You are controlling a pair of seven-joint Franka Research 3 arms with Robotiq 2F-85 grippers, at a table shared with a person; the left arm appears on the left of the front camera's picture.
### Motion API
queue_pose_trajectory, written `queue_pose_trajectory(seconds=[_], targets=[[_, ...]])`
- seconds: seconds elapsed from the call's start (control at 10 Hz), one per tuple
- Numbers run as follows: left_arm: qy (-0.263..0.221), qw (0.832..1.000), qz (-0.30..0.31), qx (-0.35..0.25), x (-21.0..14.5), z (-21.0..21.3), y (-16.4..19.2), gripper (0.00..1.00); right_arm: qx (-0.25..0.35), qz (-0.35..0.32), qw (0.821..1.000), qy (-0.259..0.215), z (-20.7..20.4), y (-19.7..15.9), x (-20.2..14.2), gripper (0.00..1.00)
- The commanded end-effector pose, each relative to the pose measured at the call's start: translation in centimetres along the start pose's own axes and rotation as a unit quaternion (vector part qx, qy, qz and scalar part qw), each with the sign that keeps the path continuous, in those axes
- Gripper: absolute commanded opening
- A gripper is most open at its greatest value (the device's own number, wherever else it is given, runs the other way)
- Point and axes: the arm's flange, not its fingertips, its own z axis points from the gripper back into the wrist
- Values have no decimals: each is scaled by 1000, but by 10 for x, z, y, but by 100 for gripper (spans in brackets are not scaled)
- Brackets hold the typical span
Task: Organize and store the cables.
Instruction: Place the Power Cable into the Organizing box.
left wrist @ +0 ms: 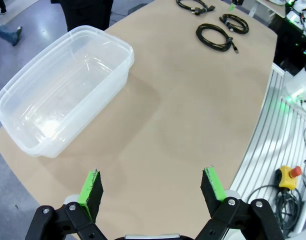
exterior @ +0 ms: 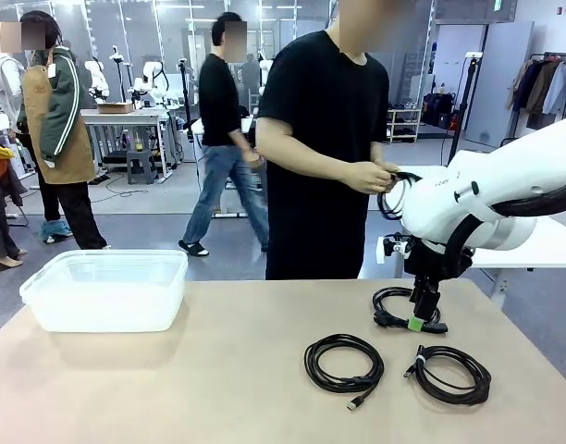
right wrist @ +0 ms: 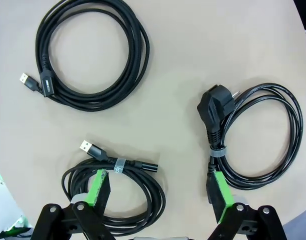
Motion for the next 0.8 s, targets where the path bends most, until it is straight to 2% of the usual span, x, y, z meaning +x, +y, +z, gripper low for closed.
queue_pose_trajectory(seconds=[0.0,0.1,0.3,0.7], targets=[[-6,1000,-6,-4,-2,1,1,100,1,2,1000,0,1,1,2,100],[-6,1000,-6,-4,-2,1,1,100,-8,4,999,32,-11,-8,-1,100],[-6,1000,-6,-4,-2,1,1,100,-24,11,1000,17,-37,-32,-10,100],[-6,1000,-6,-4,-2,1,1,100,-32,14,999,29,-67,-64,-18,100]])
